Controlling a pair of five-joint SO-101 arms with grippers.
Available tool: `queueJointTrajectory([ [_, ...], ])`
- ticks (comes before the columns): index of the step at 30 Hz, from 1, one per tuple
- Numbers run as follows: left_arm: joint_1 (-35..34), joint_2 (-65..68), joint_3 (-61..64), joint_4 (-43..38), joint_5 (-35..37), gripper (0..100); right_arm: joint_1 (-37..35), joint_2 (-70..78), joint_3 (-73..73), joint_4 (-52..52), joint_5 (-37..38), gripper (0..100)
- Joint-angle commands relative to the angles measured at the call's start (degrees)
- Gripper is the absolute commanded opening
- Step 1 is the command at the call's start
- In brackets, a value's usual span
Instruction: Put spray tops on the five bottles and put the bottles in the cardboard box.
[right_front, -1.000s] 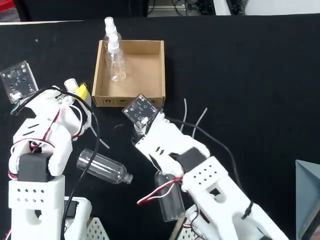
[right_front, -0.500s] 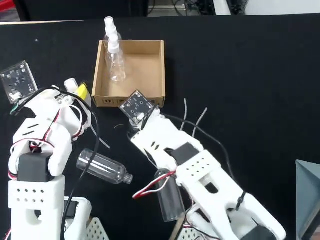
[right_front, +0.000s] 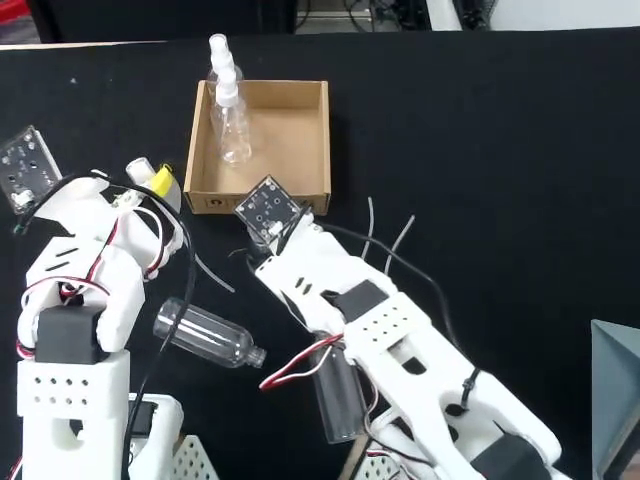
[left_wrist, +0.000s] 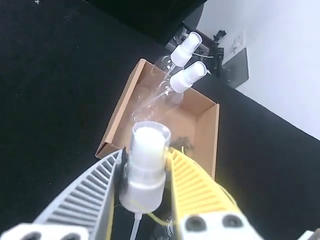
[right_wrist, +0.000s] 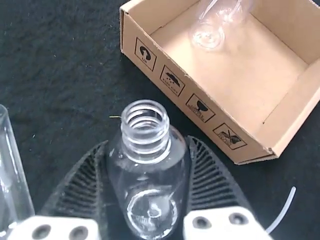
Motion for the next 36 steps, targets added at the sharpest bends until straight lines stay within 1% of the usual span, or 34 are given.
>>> queueJointTrajectory([
  [1, -0.57, -1.05, -0.04, -3.69, 0.62, 3, -0.88, 1.36, -2.95, -1.58, -0.26, 1.1],
  [4, -1.8, -1.05, 1.63, -6.33, 0.79, 3, -0.97, 0.75, -2.86, -1.14, -0.26, 1.1],
  [6, -3.38, -1.05, 2.15, -7.38, 2.9, 3, -0.97, 0.13, -2.77, -1.05, -0.26, 1.1],
  [9, -6.29, -1.05, 1.8, -7.56, 5.8, 3, -0.97, -0.75, -2.77, 0.7, -0.26, 1.1],
  [11, -7.34, -1.05, 1.63, -7.56, 6.33, 3, -1.05, -1.54, -2.77, 1.85, -0.26, 1.4],
  [14, -7.34, -1.05, 1.63, -7.65, 7.03, 3, -1.23, -3.03, -2.07, 2.46, -0.26, 1.5],
  [23, -7.34, -1.05, 0.31, -7.74, 15.21, 3, -1.32, -7.69, 2.86, -1.41, 0.09, 1.5],
  [26, -7.43, -1.05, 0.31, -7.74, 16.97, 3, -2.64, -7.69, 3.3, -1.41, 0.18, 1.5],
  [31, -7.43, -1.05, 0.92, -11.6, 16.97, 3, -5.63, -7.69, 4.0, -1.49, 0.26, 1.4],
  [36, -6.9, -1.05, 1.01, -11.96, 16.88, 3, -5.8, -7.69, 4.0, -1.49, 0.26, 1.2],
])
